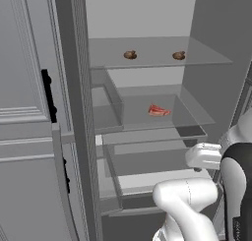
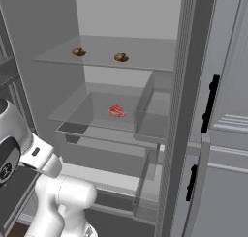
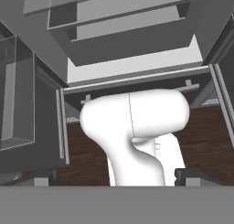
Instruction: Place one mushroom and one steak in each tupperware on the nearby counter, to pack two identical lunches.
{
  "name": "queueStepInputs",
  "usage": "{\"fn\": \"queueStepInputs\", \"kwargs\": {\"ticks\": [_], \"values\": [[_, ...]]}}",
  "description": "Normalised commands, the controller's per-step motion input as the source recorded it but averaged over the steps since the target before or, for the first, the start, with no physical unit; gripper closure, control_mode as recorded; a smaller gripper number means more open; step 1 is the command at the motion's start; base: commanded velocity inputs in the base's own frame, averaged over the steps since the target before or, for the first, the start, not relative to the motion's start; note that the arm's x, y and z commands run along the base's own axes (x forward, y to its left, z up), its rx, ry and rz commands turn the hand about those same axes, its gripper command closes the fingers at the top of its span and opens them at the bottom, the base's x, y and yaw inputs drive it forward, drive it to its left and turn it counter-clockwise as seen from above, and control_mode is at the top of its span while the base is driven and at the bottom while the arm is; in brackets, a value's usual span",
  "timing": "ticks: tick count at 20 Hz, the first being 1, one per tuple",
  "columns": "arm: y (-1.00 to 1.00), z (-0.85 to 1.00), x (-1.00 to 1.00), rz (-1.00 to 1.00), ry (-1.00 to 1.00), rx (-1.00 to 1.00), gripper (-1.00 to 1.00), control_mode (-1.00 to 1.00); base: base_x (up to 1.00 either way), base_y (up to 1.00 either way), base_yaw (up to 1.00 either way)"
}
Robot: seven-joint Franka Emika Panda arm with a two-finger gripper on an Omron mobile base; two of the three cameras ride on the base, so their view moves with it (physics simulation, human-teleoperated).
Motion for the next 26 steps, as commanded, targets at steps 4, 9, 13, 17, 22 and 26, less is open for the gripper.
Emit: {"fn": "queueStepInputs", "kwargs": {"ticks": [4,9,13,17,22,26], "values": [[0.17,0.72,-0.66,-0.03,-0.59,-0.43,-1.0,-1.0,0.0,0.0,0.0],[0.03,0.92,-0.26,-0.07,-0.5,-0.49,-1.0,-1.0,0.0,0.0,0.0],[-0.2,1.0,0.49,-0.13,-0.29,-0.19,-1.0,-1.0,0.0,0.0,0.0],[-0.49,0.97,0.98,-0.02,-0.05,0.02,-1.0,-1.0,0.0,0.0,0.0],[-0.85,0.22,1.0,0.01,0.16,0.08,-1.0,-1.0,0.0,0.0,0.0],[-0.78,-0.25,1.0,0.03,0.12,0.07,-1.0,-1.0,0.0,0.0,0.0]]}}
